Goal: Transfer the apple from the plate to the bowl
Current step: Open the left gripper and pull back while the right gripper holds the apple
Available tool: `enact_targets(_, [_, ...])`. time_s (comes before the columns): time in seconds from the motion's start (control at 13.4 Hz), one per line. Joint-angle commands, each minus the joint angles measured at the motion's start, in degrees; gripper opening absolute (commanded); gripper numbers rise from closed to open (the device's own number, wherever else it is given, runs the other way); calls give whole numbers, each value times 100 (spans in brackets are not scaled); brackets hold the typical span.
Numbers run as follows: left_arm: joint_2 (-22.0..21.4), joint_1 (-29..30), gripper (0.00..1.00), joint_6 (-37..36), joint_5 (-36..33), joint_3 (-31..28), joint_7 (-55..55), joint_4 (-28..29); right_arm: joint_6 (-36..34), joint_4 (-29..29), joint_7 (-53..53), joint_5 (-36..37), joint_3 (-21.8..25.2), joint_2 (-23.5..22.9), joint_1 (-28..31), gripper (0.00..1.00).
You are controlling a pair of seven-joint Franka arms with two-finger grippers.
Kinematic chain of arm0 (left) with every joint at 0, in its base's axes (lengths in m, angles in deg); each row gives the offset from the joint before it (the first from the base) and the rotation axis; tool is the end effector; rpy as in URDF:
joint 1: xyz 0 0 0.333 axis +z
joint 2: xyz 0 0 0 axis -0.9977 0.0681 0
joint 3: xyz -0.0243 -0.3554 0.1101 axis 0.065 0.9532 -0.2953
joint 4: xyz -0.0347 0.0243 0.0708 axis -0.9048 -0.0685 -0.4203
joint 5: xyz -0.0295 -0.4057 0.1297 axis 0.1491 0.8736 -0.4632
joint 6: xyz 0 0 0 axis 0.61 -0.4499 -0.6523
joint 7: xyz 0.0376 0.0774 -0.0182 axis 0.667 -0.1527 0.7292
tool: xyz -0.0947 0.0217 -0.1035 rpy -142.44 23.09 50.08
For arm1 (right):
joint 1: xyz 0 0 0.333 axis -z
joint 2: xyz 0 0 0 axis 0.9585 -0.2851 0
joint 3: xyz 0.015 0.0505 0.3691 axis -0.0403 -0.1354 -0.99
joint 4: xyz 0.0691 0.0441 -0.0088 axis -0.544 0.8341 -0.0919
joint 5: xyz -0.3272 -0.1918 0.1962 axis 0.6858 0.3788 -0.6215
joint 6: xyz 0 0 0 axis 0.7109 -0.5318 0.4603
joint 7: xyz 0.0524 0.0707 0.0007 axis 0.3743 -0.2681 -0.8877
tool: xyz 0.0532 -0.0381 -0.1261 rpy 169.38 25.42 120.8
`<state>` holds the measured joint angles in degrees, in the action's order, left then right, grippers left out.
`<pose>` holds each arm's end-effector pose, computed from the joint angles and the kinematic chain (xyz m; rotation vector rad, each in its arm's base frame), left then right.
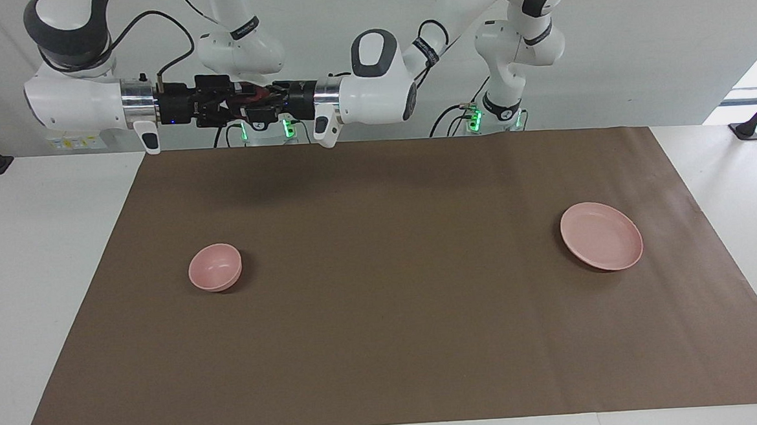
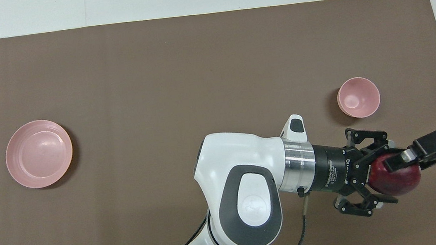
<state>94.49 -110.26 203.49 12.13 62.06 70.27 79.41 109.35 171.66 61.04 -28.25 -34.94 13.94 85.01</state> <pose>0.4149 -0.6477 0.5535 1.5893 0.8683 -1.1606 0.4772 -0.0036 0.5701 -1.9229 0.0635 0.4995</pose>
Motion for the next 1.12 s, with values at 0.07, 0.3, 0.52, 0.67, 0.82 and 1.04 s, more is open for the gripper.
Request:
enact_targets(0.07, [31,-97,100,47,-125,-124,71,-15,-70,-388,144,168,-40,-222,64,0])
enact_targets(0.3, [-13,236,100,4,-152,-177,97,222,-52,-633,92,492,-40,-371,81,0])
enact_targets(0.52, [-84,579,100,-101,-239,-177,124,442,-35,-792,39,721,-31,-442,116,0])
enact_targets(0.67, [-84,824,100,-119,-825,-195,124,495,236,-1019,-188,1238,-40,-590,99,0])
enact_targets(0.82, [-84,1079,100,-302,-1318,-195,132,565,597,-1196,-469,2001,-83,-757,29,0])
enact_targets(1.04, [-40,1422,100,-409,-2303,-195,115,565,1194,-1425,-690,2802,-276,-899,-103,0])
